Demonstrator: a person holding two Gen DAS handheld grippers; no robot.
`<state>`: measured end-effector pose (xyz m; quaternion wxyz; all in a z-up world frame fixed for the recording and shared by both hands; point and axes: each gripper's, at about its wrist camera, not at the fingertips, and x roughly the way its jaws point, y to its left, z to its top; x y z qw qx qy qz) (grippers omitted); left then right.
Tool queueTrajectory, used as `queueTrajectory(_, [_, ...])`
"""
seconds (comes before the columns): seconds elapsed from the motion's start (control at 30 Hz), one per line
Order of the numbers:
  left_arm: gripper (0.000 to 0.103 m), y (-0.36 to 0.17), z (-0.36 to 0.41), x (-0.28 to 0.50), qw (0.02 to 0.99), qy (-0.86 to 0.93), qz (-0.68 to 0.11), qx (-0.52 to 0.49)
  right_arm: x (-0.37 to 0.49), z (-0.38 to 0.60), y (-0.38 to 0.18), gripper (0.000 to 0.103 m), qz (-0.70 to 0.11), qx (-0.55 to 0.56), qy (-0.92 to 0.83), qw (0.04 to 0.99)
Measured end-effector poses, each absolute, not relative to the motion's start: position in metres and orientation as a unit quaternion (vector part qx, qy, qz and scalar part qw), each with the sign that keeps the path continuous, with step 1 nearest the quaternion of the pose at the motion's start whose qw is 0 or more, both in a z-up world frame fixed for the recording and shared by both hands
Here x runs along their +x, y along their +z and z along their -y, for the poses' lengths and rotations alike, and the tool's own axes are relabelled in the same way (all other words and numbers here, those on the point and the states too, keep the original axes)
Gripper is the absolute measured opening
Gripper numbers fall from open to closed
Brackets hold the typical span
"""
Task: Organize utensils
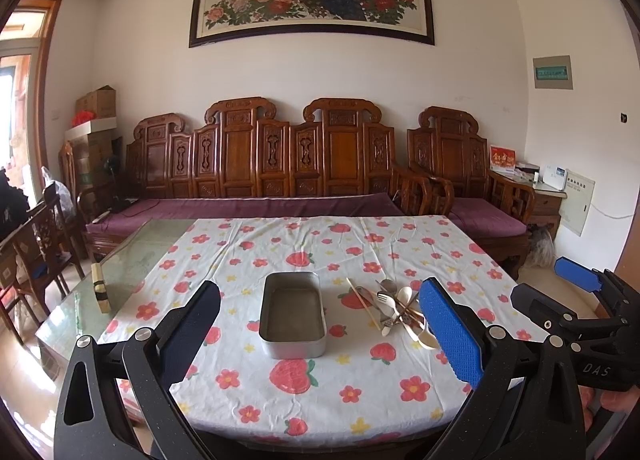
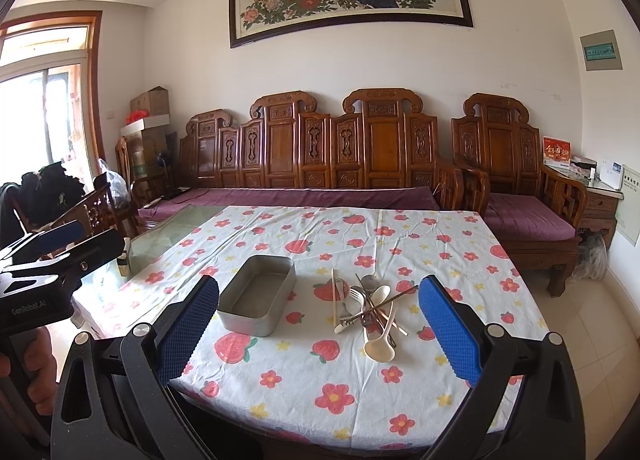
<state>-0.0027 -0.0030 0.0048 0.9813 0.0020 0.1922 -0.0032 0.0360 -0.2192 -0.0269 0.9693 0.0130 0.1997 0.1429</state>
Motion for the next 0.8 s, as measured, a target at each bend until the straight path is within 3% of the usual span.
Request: queueTrajectory(0.8, [0.097, 0.0082, 0.0078, -0.0075, 0.983, -0.004, -0.185, 0.006, 0.0329, 0.2183, -0.0248, 0.101, -0.198, 0.014, 0.143, 0.970])
